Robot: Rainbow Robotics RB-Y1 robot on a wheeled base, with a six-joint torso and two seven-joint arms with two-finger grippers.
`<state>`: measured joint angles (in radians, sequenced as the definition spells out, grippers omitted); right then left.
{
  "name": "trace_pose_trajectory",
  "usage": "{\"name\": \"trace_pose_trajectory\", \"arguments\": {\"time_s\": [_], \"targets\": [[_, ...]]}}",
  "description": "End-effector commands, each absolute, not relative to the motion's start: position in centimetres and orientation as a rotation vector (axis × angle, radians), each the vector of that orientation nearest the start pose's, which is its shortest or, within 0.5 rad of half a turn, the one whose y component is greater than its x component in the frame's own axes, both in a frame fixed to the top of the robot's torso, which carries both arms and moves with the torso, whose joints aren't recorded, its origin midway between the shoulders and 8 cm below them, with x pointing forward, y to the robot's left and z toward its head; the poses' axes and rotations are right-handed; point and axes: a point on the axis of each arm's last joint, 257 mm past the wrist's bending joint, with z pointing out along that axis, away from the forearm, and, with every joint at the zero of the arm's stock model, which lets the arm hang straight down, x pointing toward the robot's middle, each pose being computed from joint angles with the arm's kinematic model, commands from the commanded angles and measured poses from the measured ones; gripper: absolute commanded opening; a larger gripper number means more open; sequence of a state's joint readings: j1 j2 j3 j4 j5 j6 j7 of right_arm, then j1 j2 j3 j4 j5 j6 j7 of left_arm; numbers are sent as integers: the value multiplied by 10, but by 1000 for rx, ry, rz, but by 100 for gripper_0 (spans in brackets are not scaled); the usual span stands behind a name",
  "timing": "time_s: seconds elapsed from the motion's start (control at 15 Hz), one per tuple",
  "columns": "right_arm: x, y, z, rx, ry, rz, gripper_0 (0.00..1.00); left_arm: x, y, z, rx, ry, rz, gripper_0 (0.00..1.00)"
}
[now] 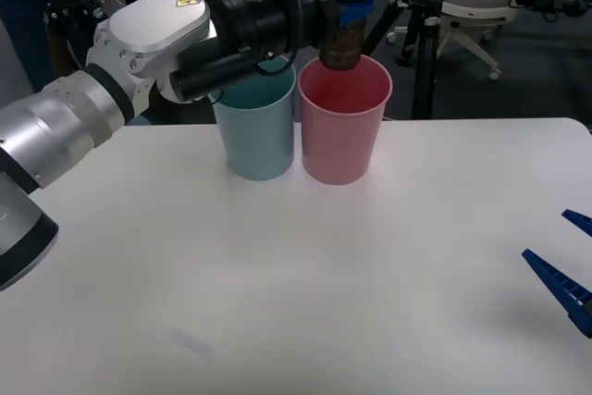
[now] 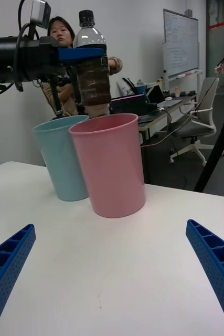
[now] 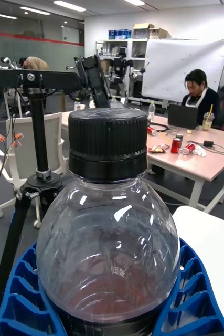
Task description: Grasp the object on the table and drop it into the matching bin: aluminum can to the light blue bin, PET bottle to the pink bin.
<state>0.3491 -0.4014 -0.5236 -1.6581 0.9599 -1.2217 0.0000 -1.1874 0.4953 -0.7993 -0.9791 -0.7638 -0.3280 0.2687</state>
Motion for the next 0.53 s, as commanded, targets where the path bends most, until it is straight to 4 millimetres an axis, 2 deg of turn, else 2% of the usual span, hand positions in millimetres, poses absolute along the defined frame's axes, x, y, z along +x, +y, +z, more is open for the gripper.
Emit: {"name": "trace_pose_trajectory", "arguments": {"time_s": [0.07,0.33,0.47,0.53], "targets": [[342,-330,-169,-465,1441,567,100,642,-70,19,765,1423,-686,3],[342,-330,-169,-465,1441,567,100,642,-72,18,751,1432,-703,3],[342,-330,-169,-465,1441,567,100,642,-72,18,743,1436,-713,6],[342,-330,-169,-465,1441,567,100,642,-72,18,740,1438,-717,46]]}}
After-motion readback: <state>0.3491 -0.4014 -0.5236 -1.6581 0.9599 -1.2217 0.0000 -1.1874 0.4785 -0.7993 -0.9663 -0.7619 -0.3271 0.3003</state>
